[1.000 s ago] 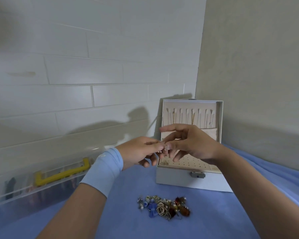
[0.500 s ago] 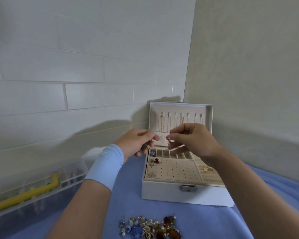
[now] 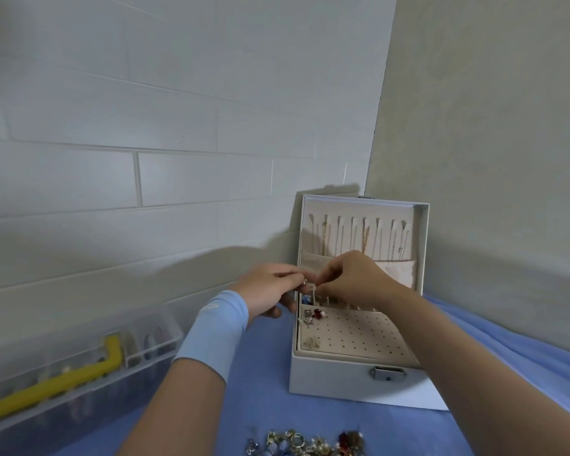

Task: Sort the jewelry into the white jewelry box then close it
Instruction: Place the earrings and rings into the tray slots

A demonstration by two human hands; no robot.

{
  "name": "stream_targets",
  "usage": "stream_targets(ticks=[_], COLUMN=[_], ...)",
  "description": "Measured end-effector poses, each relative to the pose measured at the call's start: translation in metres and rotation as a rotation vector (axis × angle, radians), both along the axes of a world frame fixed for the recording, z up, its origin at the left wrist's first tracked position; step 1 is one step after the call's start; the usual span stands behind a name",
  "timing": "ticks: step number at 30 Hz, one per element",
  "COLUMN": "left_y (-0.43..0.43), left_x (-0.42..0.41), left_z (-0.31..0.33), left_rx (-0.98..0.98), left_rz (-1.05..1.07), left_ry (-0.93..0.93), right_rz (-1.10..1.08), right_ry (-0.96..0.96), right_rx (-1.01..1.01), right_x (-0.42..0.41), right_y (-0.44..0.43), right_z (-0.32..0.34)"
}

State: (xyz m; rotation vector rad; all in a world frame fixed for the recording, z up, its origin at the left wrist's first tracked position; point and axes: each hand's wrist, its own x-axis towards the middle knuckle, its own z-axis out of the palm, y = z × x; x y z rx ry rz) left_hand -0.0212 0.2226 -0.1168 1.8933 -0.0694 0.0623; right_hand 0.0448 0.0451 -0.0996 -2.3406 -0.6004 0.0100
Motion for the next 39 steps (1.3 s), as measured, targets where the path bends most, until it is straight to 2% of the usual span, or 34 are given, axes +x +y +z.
stream_targets(ticks=[3, 8, 10, 13, 19, 23, 33, 39], left_y=[0.002, 0.001, -0.002, -0.01, -0.03, -0.032, -0.032, -0.03], left_x=[-0.001, -0.003, -0.004, -0.006, -0.012, -0.017, -0.025, -0.02], left_z=[0.001, 0.003, 0.005, 0.008, 0.012, 0.018, 0.024, 0.024], left_rx=[0.003, -0.021, -0.025, -0.023, 0.022, 0.022, 0.048, 0.125], left_rz=[-0.013, 0.027, 0.034, 0.071, 0.09, 0.074, 0.116, 0.094], left_ry=[-0.033, -0.053, -0.067, -0.096, -0.105, -0.099, -0.119, -0.184], right_rz=[0.034, -0.004, 0.061, 0.167, 0.063, 0.071, 0.1, 0.007], right_ry=[0.003, -0.125, -0.097, -0.094, -0.2, -0.153, -0.182, -0.16], right_rx=[-0.023, 0.14, 0.259, 0.297, 0.365, 0.465, 0.432, 0.47], right_x=[0.002, -0.01, -0.023, -0.041, -0.041, -0.045, -0.05, -0.045], right_y=[-0.003, -0.017, -0.022, -0.026, -0.03, -0.027, -0.026, -0.026], right_z=[-0.003, 0.005, 0.008, 0.009, 0.001, 0.0, 0.005, 0.004])
